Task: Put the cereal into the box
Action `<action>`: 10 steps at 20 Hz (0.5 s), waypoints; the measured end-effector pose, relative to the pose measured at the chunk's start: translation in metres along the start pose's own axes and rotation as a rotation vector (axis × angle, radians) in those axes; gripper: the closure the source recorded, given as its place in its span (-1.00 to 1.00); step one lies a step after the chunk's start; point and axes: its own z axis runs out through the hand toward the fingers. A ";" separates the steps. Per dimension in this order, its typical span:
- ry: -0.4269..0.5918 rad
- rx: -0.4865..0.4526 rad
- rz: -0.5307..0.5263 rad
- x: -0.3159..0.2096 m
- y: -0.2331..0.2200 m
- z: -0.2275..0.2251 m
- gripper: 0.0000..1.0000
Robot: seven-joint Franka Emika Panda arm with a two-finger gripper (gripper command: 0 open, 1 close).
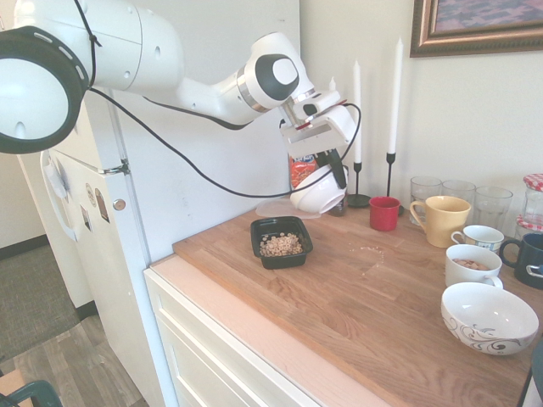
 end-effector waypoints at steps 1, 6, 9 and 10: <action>-0.048 0.032 0.028 0.013 0.011 0.004 1.00; -0.242 0.187 0.132 0.058 0.058 0.027 1.00; -0.309 0.251 0.164 0.069 0.077 0.050 1.00; -0.327 0.265 0.175 0.073 0.086 0.059 1.00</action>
